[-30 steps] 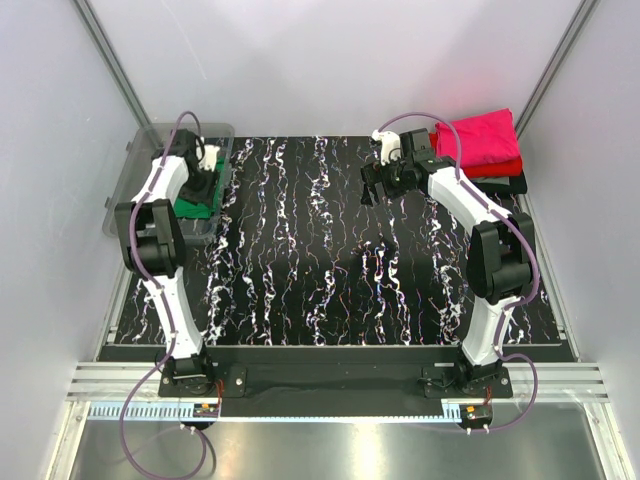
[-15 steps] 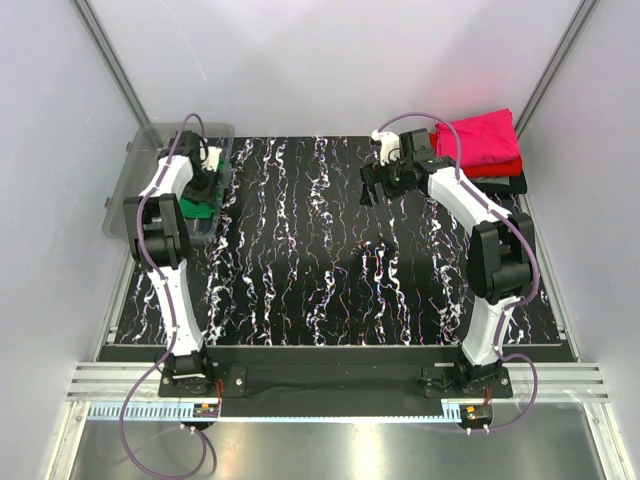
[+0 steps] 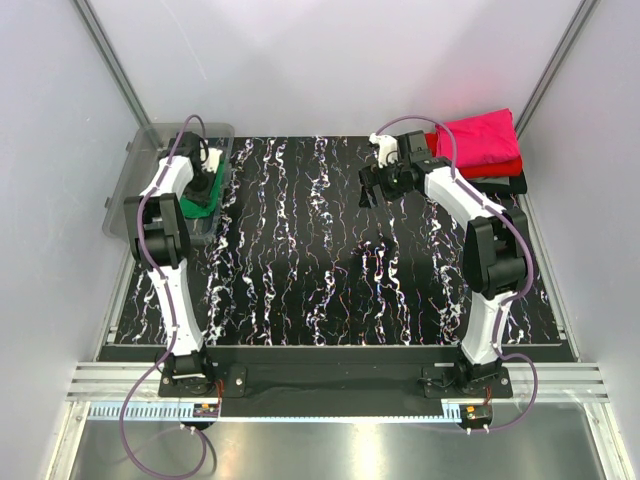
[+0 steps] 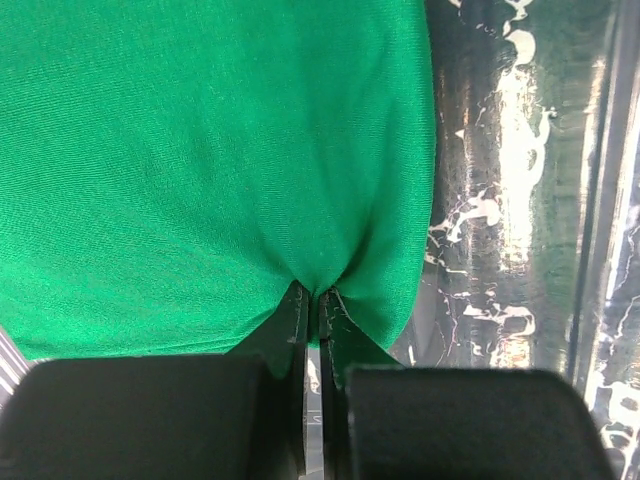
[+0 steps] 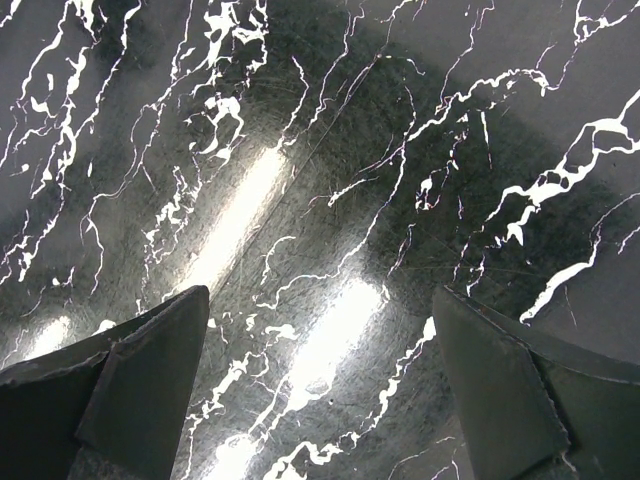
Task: Fold and stack the t-shirts
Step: Grab the tshirt from the pile
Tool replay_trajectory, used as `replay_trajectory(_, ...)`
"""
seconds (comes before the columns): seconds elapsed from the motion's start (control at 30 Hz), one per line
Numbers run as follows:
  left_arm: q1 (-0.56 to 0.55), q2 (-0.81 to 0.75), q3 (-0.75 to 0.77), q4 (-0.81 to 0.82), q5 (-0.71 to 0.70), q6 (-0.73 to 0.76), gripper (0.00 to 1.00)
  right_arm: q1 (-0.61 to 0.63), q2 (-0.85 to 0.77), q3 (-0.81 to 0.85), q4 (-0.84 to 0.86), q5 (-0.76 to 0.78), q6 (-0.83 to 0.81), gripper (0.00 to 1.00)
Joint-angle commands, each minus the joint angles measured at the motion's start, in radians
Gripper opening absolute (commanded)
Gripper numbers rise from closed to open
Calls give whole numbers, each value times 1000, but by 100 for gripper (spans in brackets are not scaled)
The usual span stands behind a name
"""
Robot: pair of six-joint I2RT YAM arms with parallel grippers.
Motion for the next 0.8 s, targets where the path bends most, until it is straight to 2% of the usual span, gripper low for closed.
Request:
replay_trajectory(0.0,-4,-66,15,12,-7,-20,0,11,-4,55,13,-25,-1,100)
replay_trajectory(0.07,-9,-112,-14,22,-10,-28,0,10,-4,57,13,-25,-4,100)
replay_trajectory(0.17,-24,-261,-114,54,-31,-43,0,10,-1,63,16,-12,-13,100)
replay_trajectory(0.3,-32,-353,-185,64,-5,-65,0,10,22,89,19,10,-25,100)
replay_trajectory(0.47,-47,-370,-159,46,-7,-69,0,10,56,142,16,-13,-13,100)
replay_trajectory(0.67,-96,-482,-122,22,-5,-101,0,10,57,153,18,-22,-2,100)
replay_trajectory(0.77,-102,-529,-56,22,21,-137,0,10,44,127,22,-21,-2,100)
